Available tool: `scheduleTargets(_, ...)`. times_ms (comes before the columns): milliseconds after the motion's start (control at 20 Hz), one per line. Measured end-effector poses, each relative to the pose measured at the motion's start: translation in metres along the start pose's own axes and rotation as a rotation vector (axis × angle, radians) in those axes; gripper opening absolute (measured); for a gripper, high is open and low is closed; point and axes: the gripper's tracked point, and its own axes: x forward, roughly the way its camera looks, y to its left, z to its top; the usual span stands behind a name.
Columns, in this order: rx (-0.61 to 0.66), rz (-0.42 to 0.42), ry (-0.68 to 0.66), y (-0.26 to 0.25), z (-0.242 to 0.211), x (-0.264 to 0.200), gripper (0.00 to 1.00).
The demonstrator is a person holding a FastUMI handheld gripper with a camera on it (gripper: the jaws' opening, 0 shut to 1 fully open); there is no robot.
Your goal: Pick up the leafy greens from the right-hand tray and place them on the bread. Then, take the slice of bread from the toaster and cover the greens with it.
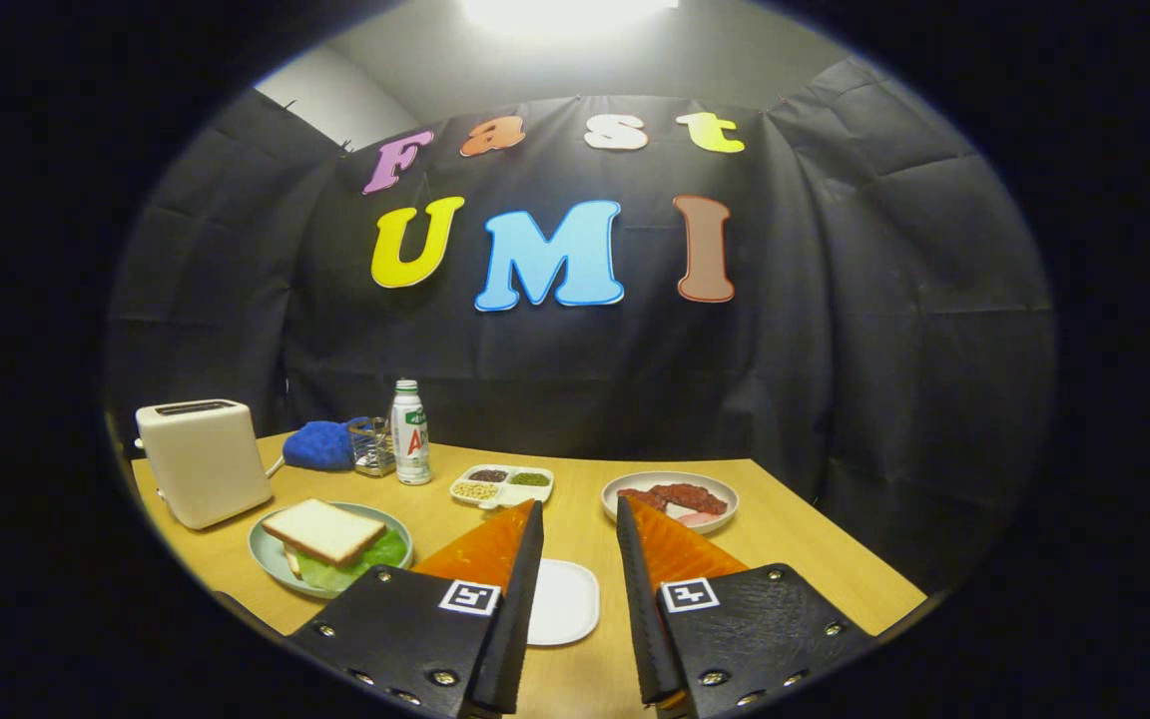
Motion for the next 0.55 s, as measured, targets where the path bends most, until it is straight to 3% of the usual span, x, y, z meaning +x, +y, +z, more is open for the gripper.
scheduleTargets(200, -0.065, 0.004, -0.015, -0.061, -0.003, -0.001, 0.44)
scheduleTargets(550, -0.084, -0.141, -0.095, -0.191, 0.01, -0.003, 0.44)
